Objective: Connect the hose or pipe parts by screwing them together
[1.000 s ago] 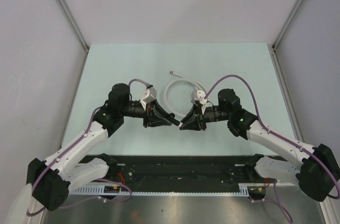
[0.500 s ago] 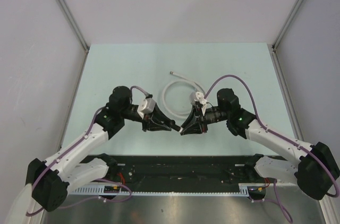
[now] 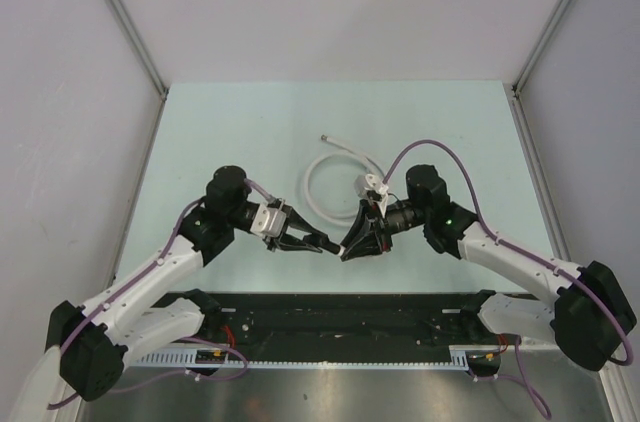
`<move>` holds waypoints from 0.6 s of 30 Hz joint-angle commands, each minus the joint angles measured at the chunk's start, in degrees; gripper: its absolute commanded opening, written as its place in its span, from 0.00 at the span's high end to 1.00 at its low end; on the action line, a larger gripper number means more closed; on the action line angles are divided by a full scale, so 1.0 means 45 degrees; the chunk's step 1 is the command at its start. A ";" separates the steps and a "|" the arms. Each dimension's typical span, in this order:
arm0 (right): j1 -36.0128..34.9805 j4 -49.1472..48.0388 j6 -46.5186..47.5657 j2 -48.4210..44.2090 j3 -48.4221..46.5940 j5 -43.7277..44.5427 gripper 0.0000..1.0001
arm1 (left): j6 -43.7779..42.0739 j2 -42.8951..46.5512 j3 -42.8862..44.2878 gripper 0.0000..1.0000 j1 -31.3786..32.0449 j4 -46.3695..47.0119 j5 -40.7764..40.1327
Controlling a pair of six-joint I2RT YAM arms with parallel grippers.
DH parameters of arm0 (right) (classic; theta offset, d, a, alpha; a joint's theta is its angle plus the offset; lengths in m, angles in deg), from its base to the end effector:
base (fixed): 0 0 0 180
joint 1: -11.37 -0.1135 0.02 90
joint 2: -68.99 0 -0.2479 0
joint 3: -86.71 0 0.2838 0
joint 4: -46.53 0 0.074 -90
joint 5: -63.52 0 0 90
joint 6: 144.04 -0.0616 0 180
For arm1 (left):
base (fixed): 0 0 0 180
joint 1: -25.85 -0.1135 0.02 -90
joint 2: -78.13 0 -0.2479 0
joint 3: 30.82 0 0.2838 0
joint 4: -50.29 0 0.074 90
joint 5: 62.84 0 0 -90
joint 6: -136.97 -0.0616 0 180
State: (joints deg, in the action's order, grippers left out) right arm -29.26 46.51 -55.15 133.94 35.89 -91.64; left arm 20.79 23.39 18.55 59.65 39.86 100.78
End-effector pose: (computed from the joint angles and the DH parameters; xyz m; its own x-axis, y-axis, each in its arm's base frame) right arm 0.1815 0.2294 0.2445 -0.2032 -0.1636 -0.9654 -0.9377 -0.2512 0.2400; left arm 0.1727 -0.1867 0.2645 0.2046 0.0127 -0.9788 0.9290 -0.3174 0.1901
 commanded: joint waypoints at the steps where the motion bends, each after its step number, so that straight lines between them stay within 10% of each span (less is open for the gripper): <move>1: -0.0270 -0.3279 -0.0750 0.0215 -0.1420 -0.0849 1.00 | -0.2484 -0.0491 -0.0018 1.00 0.0633 0.0288 -0.0541; 18: 0.0511 -0.2673 -0.1708 0.0626 -0.1674 -0.0618 0.93 | -0.3617 -0.0883 0.0003 1.00 0.0633 0.0112 -0.1301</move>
State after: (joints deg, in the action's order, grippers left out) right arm -26.26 45.59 -60.72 138.22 35.34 -97.50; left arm 13.89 20.79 18.57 60.13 39.08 100.56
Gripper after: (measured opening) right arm 0.217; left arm 0.298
